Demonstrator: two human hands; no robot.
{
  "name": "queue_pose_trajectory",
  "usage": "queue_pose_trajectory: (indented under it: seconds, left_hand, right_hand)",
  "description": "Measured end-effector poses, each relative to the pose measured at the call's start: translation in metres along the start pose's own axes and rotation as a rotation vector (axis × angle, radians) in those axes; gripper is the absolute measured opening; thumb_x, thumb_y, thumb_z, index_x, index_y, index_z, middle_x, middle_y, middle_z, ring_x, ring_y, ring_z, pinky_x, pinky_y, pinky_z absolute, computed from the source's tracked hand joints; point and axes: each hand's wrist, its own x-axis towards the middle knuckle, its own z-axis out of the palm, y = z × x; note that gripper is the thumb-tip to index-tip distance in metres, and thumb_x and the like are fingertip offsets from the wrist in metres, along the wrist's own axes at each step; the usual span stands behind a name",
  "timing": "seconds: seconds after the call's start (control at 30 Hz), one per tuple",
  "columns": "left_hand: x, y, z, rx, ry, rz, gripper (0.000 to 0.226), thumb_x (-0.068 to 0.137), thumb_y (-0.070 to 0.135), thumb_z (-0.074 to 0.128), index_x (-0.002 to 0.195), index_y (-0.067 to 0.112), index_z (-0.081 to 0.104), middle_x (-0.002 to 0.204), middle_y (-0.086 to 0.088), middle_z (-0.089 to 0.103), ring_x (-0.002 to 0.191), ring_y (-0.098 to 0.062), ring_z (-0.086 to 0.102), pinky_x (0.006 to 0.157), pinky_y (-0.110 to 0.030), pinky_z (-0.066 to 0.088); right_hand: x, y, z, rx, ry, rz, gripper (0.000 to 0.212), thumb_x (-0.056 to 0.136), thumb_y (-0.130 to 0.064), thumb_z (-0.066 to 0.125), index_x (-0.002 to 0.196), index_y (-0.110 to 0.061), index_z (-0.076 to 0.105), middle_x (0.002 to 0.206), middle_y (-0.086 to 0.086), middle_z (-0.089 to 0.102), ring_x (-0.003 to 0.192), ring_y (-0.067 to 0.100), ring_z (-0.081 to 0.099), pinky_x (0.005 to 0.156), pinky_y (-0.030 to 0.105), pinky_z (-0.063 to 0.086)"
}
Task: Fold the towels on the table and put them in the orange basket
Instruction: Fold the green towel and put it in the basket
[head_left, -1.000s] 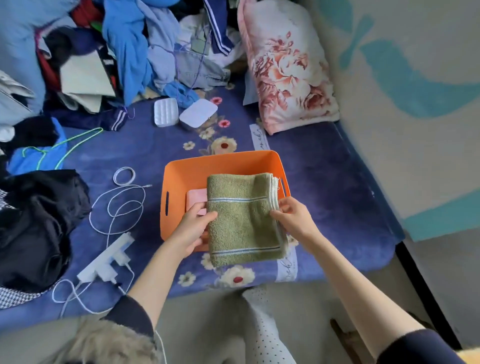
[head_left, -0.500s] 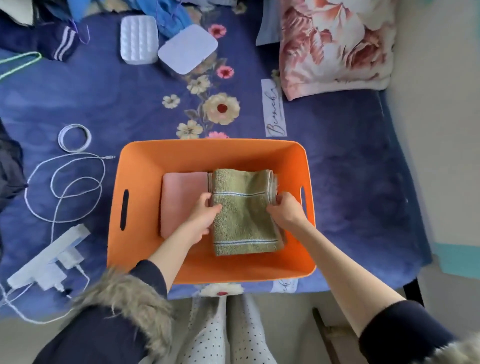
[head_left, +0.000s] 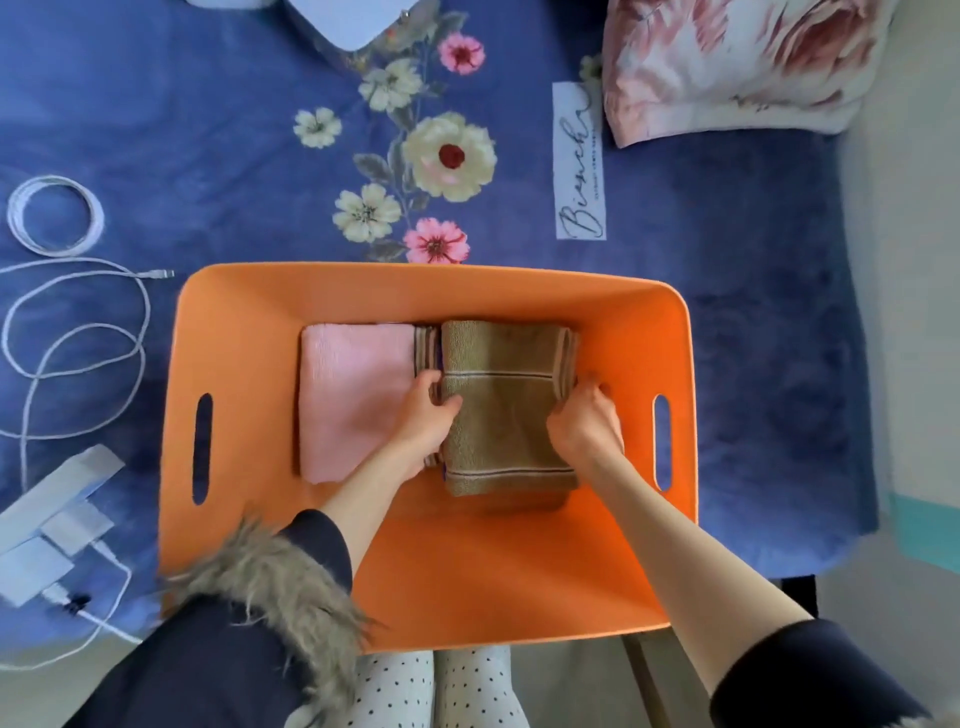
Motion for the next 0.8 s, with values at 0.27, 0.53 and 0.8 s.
queue_pose_trajectory:
  seconds: [0.27,0.53,0.8]
  left_hand:
    - [0.006,-0.005,-0.004,0.087,-0.009,0.092,0.045,0.095,0.019,0.051,0.137,0.014,0.034,0.099,0.0,0.049,0.092,-0.021,0.053,0.08,-0.036,0.047]
    - [-0.005,-0.031,-0.009,1.202,0.111,0.886,0.083,0.071,0.042,0.075,0.139,0.01,0.04,0.148,-0.019,0.031,0.136,-0.038,0.031,0.105,-0.055,0.035]
    - [0.033,-0.015,-0.009,1.537,0.001,0.785,0.122,0.062,0.079,0.055,0.144,0.02,-0.014,0.149,-0.009,-0.024,0.138,-0.027,-0.023,0.111,-0.051,-0.013]
  right_hand:
    - [-0.004,0.003,0.012,-0.122,0.132,-0.039,0.046,0.096,-0.011,0.044,0.138,-0.005,0.028,0.137,0.02,0.042,0.118,0.037,0.05,0.096,0.043,0.043]
    - [-0.009,0.031,0.041,-0.651,0.091,-0.53,0.075,0.091,-0.013,0.049,0.149,-0.008,0.001,0.157,0.013,-0.008,0.145,0.03,-0.005,0.116,0.044,0.007]
    - [0.036,0.02,0.034,-0.872,0.032,-0.474,0.102,0.086,-0.03,0.061,0.145,-0.011,-0.02,0.153,0.014,-0.025,0.139,0.033,-0.025,0.113,0.045,-0.013]
